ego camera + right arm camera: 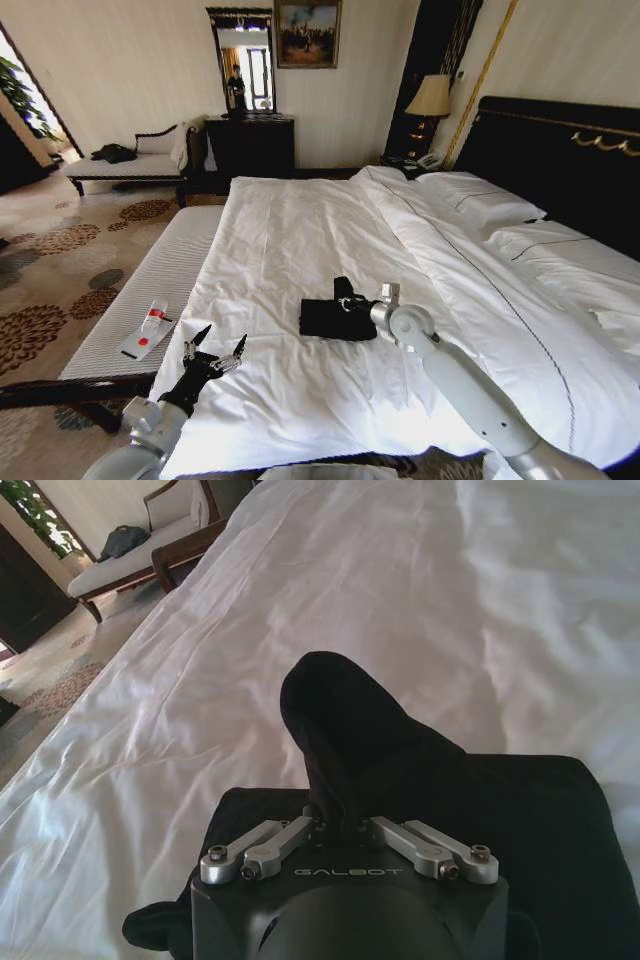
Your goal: Fold the clothes on the bed.
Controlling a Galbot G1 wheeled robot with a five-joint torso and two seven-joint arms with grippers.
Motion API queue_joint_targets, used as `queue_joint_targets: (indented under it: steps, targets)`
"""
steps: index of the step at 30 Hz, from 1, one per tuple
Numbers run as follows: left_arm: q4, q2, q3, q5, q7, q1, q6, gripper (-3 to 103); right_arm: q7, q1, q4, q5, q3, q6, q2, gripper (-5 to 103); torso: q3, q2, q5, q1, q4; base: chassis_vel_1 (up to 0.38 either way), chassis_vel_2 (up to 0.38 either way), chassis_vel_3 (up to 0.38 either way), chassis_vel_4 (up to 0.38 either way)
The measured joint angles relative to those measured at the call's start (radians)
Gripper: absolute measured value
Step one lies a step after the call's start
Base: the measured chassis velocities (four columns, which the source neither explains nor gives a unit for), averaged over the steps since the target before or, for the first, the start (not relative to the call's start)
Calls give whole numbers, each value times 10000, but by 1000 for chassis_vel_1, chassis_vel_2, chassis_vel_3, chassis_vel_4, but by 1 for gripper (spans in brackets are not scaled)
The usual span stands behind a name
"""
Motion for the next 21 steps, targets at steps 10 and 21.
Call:
queue_joint_targets:
  steps: [10,21]
  targets:
    - [0,0,0,0,0,0,0,100,-138,155,-260,-557,-381,292,226,5,0,0,-1,-1,2,0,0,0,0]
    - [0,0,0,0,0,0,0,100,-34,61,255,-788,-691,435,170,14,-1,0,0,-1,1,0,0,0,0]
